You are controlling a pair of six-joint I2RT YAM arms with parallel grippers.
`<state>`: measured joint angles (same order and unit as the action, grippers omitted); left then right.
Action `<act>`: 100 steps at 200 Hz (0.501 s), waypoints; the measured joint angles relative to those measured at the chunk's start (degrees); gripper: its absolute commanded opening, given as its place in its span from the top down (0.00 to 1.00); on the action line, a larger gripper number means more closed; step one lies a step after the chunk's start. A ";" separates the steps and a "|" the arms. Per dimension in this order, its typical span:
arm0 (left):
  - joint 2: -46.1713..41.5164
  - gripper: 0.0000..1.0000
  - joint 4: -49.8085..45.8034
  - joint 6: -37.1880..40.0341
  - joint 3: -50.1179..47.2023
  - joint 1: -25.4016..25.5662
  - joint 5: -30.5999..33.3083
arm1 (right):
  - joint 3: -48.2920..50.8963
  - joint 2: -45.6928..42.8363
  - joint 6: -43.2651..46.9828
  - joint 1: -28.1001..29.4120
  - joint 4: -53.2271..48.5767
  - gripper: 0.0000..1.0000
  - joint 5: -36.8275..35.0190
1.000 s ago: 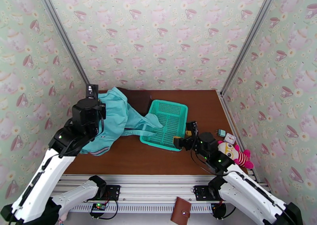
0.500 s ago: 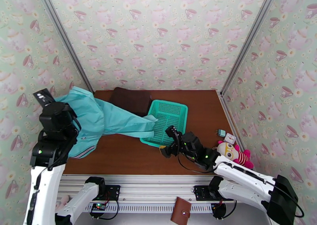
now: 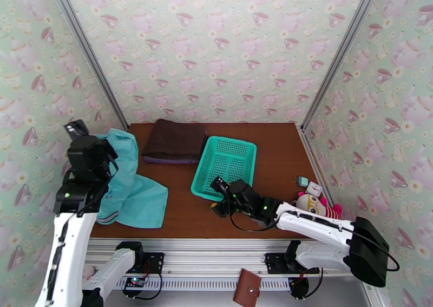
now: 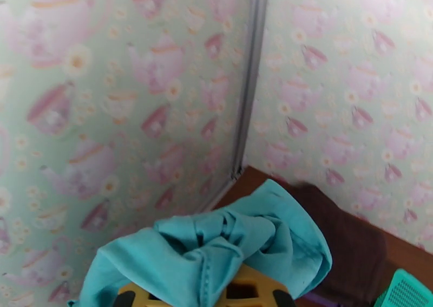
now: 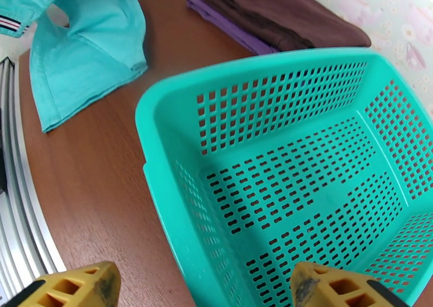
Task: Fold and stack the trousers
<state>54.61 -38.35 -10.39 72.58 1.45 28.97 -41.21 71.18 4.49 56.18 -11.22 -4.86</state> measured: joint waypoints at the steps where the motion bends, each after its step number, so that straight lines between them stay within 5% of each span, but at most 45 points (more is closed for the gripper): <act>1: 0.17 1.00 0.02 -0.15 -0.31 0.20 -0.24 | -0.09 0.24 0.22 0.07 -0.13 0.20 -0.13; 44: 1.33 1.00 -0.70 -1.16 -6.21 7.56 -5.64 | -1.77 4.17 1.84 0.17 -3.02 0.28 -2.49; 73: 0.66 1.00 1.79 -0.74 -8.68 9.11 -6.45 | -3.04 6.86 3.10 0.17 -4.24 0.57 -3.98; 100: 0.26 1.00 2.45 -0.55 -10.32 9.16 -7.17 | -4.35 8.52 3.91 0.17 -5.88 0.60 -4.24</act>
<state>54.87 -35.90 -10.94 62.26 10.61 21.80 -45.56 79.70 8.40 56.36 -17.10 -9.10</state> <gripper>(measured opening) 0.090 0.414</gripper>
